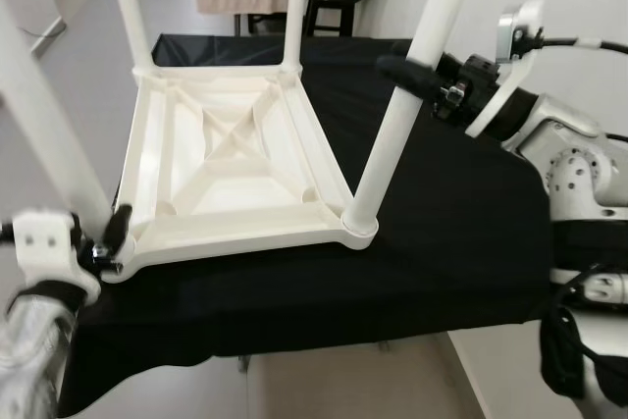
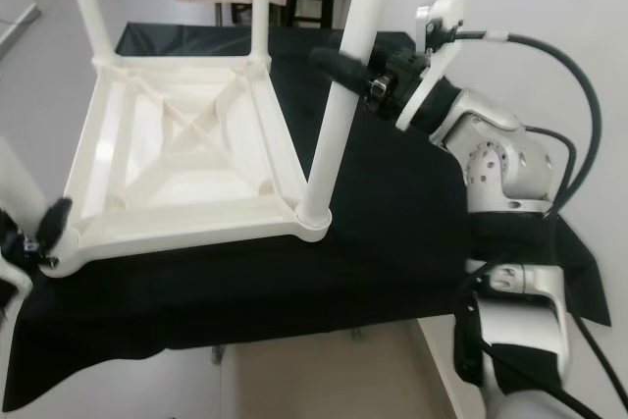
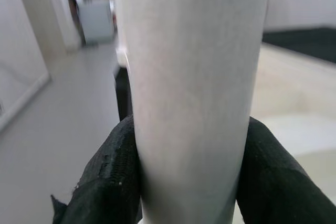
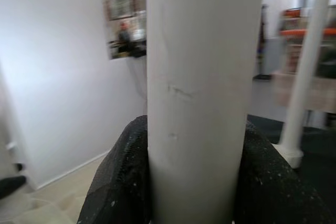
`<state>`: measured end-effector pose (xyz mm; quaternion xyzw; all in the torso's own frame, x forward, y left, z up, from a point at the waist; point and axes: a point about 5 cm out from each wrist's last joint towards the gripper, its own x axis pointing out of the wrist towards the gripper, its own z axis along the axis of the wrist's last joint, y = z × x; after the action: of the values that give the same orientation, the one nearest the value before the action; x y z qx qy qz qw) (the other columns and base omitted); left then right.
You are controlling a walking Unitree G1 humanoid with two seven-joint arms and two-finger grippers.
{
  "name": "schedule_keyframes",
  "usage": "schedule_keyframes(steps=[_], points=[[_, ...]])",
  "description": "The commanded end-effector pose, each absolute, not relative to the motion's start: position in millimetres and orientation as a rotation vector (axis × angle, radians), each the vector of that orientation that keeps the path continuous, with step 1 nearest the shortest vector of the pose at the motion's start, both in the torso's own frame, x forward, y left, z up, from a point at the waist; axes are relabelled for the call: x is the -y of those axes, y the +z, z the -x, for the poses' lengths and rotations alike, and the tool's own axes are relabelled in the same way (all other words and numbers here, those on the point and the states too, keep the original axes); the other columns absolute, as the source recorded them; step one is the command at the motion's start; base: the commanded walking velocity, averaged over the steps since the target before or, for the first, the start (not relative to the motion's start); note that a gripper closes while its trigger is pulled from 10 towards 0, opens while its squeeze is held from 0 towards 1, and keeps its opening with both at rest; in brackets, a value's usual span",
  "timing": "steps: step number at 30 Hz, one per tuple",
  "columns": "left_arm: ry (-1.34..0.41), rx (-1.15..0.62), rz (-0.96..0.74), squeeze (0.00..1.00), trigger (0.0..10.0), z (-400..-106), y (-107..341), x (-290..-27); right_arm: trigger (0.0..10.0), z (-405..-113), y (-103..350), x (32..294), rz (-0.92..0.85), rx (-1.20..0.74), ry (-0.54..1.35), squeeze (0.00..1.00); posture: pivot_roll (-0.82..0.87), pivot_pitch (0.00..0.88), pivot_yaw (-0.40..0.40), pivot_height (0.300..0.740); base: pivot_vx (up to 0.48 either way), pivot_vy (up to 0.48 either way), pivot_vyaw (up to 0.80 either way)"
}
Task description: Building children table
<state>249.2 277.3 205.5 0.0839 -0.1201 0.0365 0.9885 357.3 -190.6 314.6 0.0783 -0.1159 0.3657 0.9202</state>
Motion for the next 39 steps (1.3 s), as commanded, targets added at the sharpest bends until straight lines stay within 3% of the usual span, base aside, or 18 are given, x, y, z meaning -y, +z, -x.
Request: schedule_keyframes(steps=[1,5,6,7,8,10,12,13,14,15,16,19,20,21,28,32,39], points=[[0.161,0.403,-0.206,0.0,10.0,-240,251,-298,0.0,-365,291,221,-0.192,0.152,0.507,0.0,0.1,0.058,-0.079,0.74,0.0,0.0,0.0],[0.141,0.471,-0.222,0.0,10.0,-247,282,-303,0.0,-370,273,229,-0.245,0.076,0.367,0.0,0.11,0.058,-0.074,0.74,0.0,0.0,0.0],[0.111,0.533,-0.244,0.0,10.0,-254,312,-305,0.0,-372,253,235,-0.294,0.003,0.24,0.0,0.11,0.057,-0.068,0.74,0.0,0.0,0.0],[0.111,0.533,-0.244,0.0,10.0,-254,312,-305,0.0,-372,253,235,-0.294,0.003,0.24,0.0,0.11,0.057,-0.068,0.74,0.0,0.0,0.0],[0.062,0.613,-0.267,0.0,10.0,-261,351,-303,0.0,-371,227,237,-0.348,-0.085,0.112,0.0,0.12,0.059,-0.064,0.74,0.0,0.0,0.0],[0.062,0.613,-0.267,0.0,10.0,-261,351,-303,0.0,-371,227,237,-0.348,-0.085,0.112,0.0,0.12,0.059,-0.064,0.74,0.0,0.0,0.0],[-0.074,0.745,-0.312,0.0,10.0,-277,431,-286,0.0,-357,168,208,-0.437,-0.267,-0.03,0.0,0.13,0.07,-0.044,0.74,0.0,0.0,0.0],[-0.074,0.745,-0.312,0.0,10.0,-277,431,-286,0.0,-357,168,208,-0.437,-0.267,-0.03,0.0,0.13,0.07,-0.044,0.74,0.0,0.0,0.0],[-0.16,0.796,-0.323,0.0,10.0,-284,462,-268,0.0,-347,147,182,-0.485,-0.332,-0.037,0.0,0.13,0.071,-0.039,0.74,0.0,0.0,0.0],[-0.16,0.796,-0.323,0.0,10.0,-284,462,-268,0.0,-347,147,182,-0.485,-0.332,-0.037,0.0,0.13,0.071,-0.039,0.74,0.0,0.0,0.0],[-0.303,0.822,-0.344,0.0,10.0,-296,503,-230,0.0,-335,127,137,-0.564,-0.404,-0.03,0.0,0.14,0.074,-0.026,0.74,0.0,0.0,0.0],[-0.329,0.823,-0.351,0.0,10.0,-298,510,-221,0.0,-334,124,129,-0.578,-0.414,-0.028,0.0,0.14,0.074,-0.026,0.74,0.0,0.0,0.0],[-0.406,0.823,-0.326,0.0,10.0,-306,518,-201,0.0,-339,124,117,-0.588,-0.416,-0.03,0.0,0.14,0.077,-0.002,0.74,0.0,0.0,0.0],[-0.495,0.821,-0.302,1.0,10.0,-312,525,-180,0.0,-348,122,110,-0.581,-0.417,-0.049,0.0,0.13,0.078,0.01,0.74,0.0,0.0,0.0],[-0.748,0.797,-0.257,1.0,10.0,-318,530,-131,0.0,-378,120,112,-0.537,-0.426,-0.17,0.0,0.13,0.083,0.022,0.74,0.0,0.0,0.0],[-0.787,0.788,-0.248,1.0,10.0,-318,528,-127,0.0,-381,122,116,-0.521,-0.422,-0.2,0.0,0.13,0.084,0.023,0.74,0.0,0.0,0.0],[-0.909,0.712,-0.278,1.0,10.0,-319,518,-134,0.0,-390,133,152,-0.452,-0.392,-0.385,0.0,0.15,0.087,-0.005,0.74,0.0,0.0,0.0]])
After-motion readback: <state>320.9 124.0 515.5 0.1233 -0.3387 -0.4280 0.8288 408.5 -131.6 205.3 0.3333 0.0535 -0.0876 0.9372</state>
